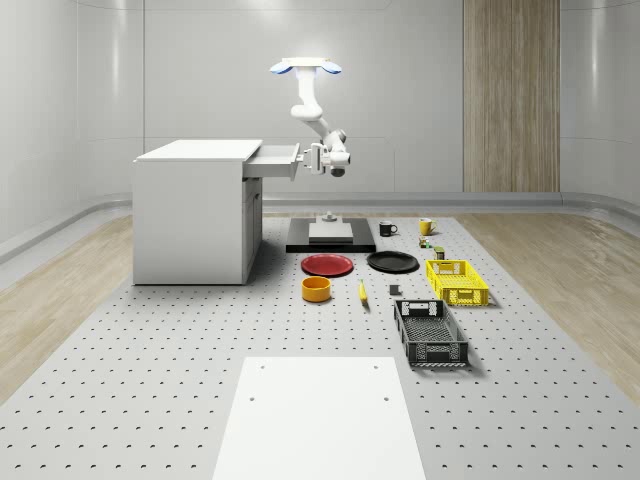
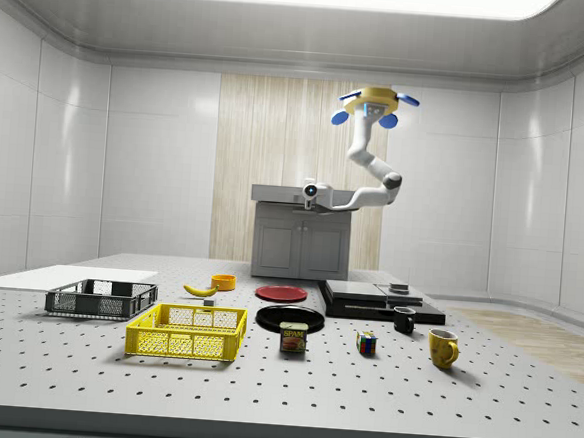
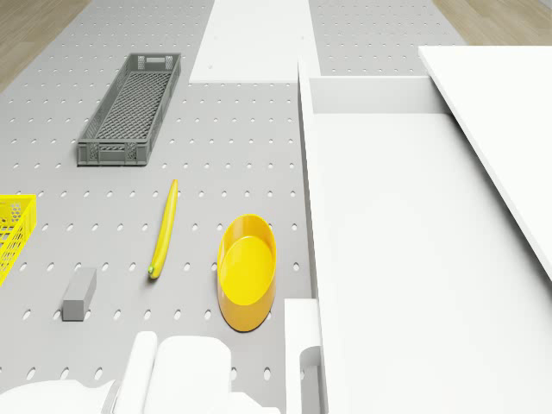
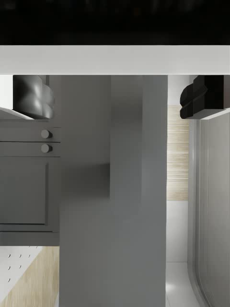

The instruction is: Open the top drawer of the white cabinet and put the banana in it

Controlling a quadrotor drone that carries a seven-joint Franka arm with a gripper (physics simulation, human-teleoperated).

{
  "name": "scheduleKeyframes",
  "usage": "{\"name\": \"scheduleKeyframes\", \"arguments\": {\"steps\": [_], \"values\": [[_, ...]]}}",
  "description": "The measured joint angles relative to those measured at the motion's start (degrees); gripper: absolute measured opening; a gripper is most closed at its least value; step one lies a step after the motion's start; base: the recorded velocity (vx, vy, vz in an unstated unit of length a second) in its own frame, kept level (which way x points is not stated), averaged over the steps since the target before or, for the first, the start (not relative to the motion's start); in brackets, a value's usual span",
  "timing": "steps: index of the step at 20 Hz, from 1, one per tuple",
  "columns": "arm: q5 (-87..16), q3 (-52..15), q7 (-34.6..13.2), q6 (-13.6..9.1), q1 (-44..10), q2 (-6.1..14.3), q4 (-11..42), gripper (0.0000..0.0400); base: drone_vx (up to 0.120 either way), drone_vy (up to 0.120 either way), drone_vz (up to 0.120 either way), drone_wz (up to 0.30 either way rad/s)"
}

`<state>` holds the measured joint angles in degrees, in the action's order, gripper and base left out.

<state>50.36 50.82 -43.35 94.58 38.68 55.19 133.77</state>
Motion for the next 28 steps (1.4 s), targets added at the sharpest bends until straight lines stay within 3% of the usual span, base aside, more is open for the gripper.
{"name": "scheduleKeyframes", "arguments": {"steps": [3, 14, 15, 16, 18, 20, 24, 28], "values": [[-0.57, 0.35, -0.63, 0.32, 0.62, 0.62, -0.17, 0.0395, 0.013, 0.120, 0.000, 0.000], [-2.37, 1.06, -2.25, 1.97, 2.62, 2.81, -0.12, 0.0400, 0.120, 0.120, 0.000, 0.000], [-0.80, 2.08, -2.20, 2.16, 3.14, 3.90, 0.26, 0.0400, 0.120, 0.120, 0.000, 0.000], [4.89, 4.59, 0.19, 3.94, 4.58, 6.65, 3.20, 0.0400, 0.120, 0.120, 0.000, 0.000], [18.29, 9.15, 8.90, 7.78, 7.89, 12.38, 10.77, 0.0400, 0.120, 0.120, 0.000, 0.000], [29.81, 13.24, 18.19, 8.75, 11.98, 17.15, 16.18, 0.0400, 0.120, 0.120, 0.000, 0.000], [44.00, 19.26, 32.73, 5.32, 20.01, 23.35, 21.72, 0.0400, 0.120, 0.090, 0.000, 0.000], [49.90, 22.47, 40.69, 1.19, 25.63, 26.61, 23.66, 0.0400, 0.120, 0.000, 0.000, 0.000]]}}
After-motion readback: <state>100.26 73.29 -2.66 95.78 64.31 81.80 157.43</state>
